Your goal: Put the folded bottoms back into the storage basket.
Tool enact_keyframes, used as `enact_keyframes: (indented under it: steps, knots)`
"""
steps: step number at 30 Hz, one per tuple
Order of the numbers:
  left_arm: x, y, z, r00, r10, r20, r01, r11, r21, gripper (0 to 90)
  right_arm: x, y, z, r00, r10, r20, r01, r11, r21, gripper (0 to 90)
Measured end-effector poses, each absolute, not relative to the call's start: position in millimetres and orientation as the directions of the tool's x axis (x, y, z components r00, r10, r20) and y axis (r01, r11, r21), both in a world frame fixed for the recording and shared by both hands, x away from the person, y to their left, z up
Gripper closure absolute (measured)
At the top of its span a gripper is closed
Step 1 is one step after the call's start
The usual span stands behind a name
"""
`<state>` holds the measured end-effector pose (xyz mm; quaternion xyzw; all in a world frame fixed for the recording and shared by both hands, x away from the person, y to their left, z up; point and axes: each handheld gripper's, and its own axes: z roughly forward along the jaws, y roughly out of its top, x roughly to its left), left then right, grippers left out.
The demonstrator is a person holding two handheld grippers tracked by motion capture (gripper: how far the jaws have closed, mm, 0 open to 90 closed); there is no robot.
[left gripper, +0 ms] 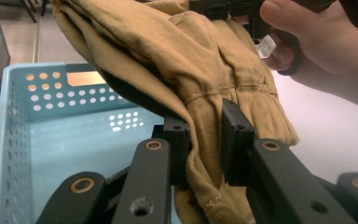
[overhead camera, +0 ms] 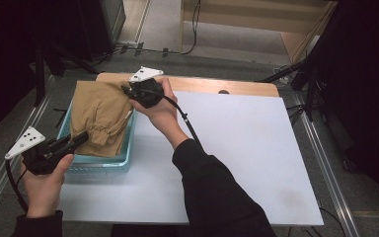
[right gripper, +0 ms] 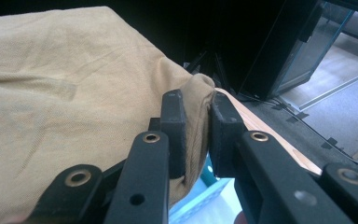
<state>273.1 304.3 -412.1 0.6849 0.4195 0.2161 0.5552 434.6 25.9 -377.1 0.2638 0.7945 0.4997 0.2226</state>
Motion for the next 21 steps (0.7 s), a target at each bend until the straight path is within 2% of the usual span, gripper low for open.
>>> enact_keyframes:
  steps: [21]
  knots:
    - [284.8,312.9,-420.5,0.532,0.826,-0.186,0.36,-0.021,0.933,74.7,447.3,39.5,-386.8,-0.765,0.638,-0.089,0.209,0.376,0.903,76.4]
